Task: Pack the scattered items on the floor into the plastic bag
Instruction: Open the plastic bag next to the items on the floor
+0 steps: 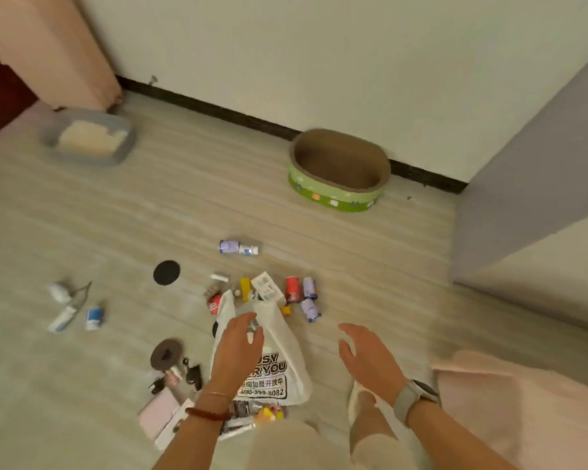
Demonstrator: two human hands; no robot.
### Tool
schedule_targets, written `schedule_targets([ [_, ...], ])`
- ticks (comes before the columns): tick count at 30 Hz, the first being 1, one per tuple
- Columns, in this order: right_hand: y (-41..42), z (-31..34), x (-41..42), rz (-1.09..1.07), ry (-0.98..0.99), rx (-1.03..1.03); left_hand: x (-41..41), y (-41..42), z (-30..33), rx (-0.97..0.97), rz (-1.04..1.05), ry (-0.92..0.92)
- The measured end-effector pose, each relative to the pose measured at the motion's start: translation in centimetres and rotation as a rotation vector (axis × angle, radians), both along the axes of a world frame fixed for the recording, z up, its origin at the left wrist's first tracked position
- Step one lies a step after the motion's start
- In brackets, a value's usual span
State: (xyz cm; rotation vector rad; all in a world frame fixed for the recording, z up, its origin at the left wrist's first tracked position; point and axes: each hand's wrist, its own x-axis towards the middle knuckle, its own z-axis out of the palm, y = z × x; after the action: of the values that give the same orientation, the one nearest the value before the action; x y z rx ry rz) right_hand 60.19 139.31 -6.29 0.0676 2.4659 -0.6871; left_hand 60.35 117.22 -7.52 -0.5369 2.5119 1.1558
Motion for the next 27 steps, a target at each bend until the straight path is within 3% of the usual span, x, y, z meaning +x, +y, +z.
schedule_targets([
  [5,-3.0,-4.3,-11.5,0.314,-0.041,0.009,-3.1,-2.6,-4.1,-0.018,0.422,-0.075],
  [10,-4.5,-12.1,-21.5,0.778,-0.174,0.048,-5.1,-0.4,-11.7,0.056,0.938,-0.219],
  [13,-5.9,-15.7,-25.8,0.857,-0.178,0.010,-6.7,1.6,-16.4,0.117,1.075,-0.301],
  [17,-8.3,-22.8,-28.6,0.895,-0.162,-0.047,-8.9,2.6,-22.8,0.077,1.090,-0.307],
  [21,-10.8,-33.9,-27.9,1.085,-0.114,-0.067,-10.3,1.4,-32.9,-0.141,0.926,-0.220],
  [27,-13.7,-50.0,-25.4,1.660,0.136,-0.039,-10.5,-2.1,-48.5,-0.517,0.688,-0.353],
])
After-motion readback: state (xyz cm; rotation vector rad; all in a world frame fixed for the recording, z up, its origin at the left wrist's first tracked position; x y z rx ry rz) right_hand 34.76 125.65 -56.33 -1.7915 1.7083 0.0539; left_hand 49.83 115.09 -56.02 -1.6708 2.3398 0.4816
